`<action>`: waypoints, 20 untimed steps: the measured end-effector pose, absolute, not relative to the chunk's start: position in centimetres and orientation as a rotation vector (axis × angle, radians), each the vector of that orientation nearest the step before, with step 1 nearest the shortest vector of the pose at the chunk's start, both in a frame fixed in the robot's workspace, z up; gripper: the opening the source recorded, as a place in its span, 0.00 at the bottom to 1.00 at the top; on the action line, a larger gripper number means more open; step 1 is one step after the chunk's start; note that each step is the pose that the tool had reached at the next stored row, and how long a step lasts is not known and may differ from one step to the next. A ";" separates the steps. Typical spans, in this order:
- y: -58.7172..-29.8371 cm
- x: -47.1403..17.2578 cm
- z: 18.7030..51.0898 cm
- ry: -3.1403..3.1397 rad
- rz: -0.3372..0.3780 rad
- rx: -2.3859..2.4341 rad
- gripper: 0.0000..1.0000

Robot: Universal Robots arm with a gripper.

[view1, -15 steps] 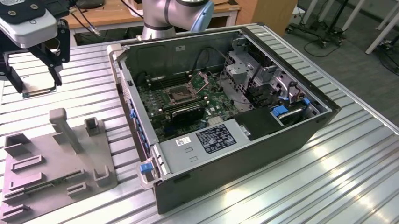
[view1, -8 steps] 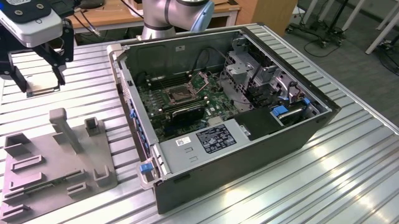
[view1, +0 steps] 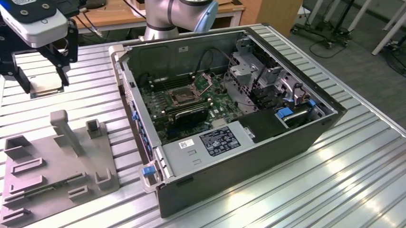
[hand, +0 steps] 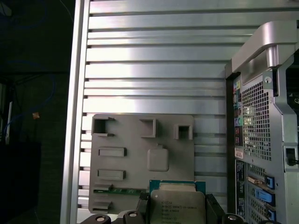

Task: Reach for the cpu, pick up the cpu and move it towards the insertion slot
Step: 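Pick up the cpu and move it towards the insertion slot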

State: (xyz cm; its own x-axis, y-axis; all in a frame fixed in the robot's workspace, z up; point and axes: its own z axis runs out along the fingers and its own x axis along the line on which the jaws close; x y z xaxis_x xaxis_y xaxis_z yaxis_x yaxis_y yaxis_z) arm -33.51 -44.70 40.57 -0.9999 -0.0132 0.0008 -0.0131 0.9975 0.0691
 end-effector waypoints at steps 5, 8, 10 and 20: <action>-44.7 -33.4 40.6 -3.138 -0.109 0.021 0.55; -44.7 -33.4 40.6 -3.138 -0.109 0.021 0.55; -44.7 -33.4 40.6 -3.138 -0.108 0.021 0.55; -44.7 -33.1 40.6 -3.138 -0.109 0.021 0.55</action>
State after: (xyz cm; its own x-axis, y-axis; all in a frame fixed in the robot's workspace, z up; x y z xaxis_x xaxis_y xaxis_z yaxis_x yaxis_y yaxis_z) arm -33.06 -44.70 40.57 -0.9999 -0.0133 0.0008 -0.0132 0.9975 0.0691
